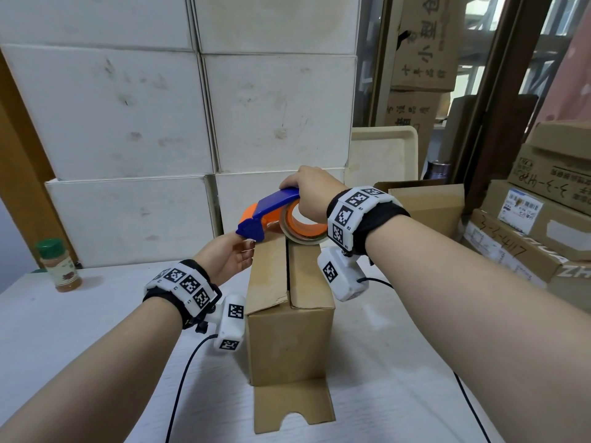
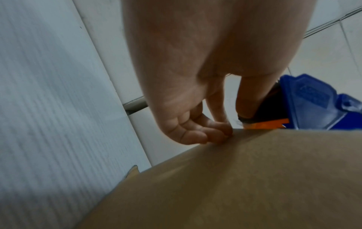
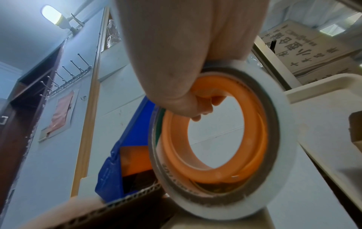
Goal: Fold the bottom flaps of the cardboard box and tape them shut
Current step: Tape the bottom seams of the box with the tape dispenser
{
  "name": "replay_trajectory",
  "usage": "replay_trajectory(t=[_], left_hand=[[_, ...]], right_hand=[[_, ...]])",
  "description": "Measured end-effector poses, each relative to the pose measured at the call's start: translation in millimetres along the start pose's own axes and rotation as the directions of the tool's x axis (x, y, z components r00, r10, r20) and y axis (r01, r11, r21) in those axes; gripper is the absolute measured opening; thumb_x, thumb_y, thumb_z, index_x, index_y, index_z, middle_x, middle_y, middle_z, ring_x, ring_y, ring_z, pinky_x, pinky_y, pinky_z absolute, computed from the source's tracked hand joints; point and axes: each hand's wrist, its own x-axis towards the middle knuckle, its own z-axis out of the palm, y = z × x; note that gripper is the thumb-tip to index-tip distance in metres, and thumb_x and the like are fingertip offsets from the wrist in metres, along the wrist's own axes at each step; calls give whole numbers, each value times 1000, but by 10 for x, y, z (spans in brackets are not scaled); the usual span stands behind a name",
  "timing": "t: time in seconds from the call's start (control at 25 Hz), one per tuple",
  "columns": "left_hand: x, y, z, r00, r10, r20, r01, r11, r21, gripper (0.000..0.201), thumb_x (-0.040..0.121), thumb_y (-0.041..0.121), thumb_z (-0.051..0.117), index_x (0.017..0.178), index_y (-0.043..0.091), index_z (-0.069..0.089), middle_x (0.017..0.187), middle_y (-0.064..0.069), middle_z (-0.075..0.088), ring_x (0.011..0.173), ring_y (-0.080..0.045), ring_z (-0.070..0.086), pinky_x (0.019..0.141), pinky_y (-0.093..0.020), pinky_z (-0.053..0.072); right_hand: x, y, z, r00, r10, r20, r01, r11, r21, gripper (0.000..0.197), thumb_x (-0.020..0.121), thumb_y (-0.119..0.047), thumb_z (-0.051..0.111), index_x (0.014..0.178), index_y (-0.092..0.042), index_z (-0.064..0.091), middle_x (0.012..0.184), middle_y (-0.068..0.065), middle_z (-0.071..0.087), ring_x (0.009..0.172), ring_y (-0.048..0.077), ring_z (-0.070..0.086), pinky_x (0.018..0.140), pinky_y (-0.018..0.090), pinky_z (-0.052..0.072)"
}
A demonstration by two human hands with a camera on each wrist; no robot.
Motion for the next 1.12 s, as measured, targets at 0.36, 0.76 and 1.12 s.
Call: replay_trajectory(t=[0.36, 0.76, 1.12], left_hand=[[-32, 61, 83, 994, 106, -7, -105, 992, 72, 20, 95, -2, 43, 91, 12, 57, 56, 5, 66, 41, -1, 59, 41, -11, 46], [2, 145, 93, 996, 86, 4, -85, 985, 149, 22, 94, -5, 39, 91, 9, 55, 55, 1, 64, 38, -2, 55, 39, -11, 43], [248, 176, 29, 992, -112, -57, 106, 989, -103, 20, 93, 0, 33, 103, 5, 49, 98, -17, 54, 94, -23, 53, 83, -25, 45]], right_hand=[[13, 1, 23, 1000, 7, -5, -7, 1000, 6, 50, 84, 2, 51, 126, -23, 57, 117, 4, 56, 107, 24, 54, 94, 37, 48], [9, 28, 22, 1000, 16, -17, -15, 999, 32, 49, 82, 2, 50, 123, -23, 59, 115, 4, 59, 104, 23, 56, 91, 37, 49], [-17, 15, 0, 1000, 4, -11, -3, 999, 36, 51, 84, 3, 49, 126, -24, 57, 117, 4, 56, 107, 23, 53, 94, 36, 47]])
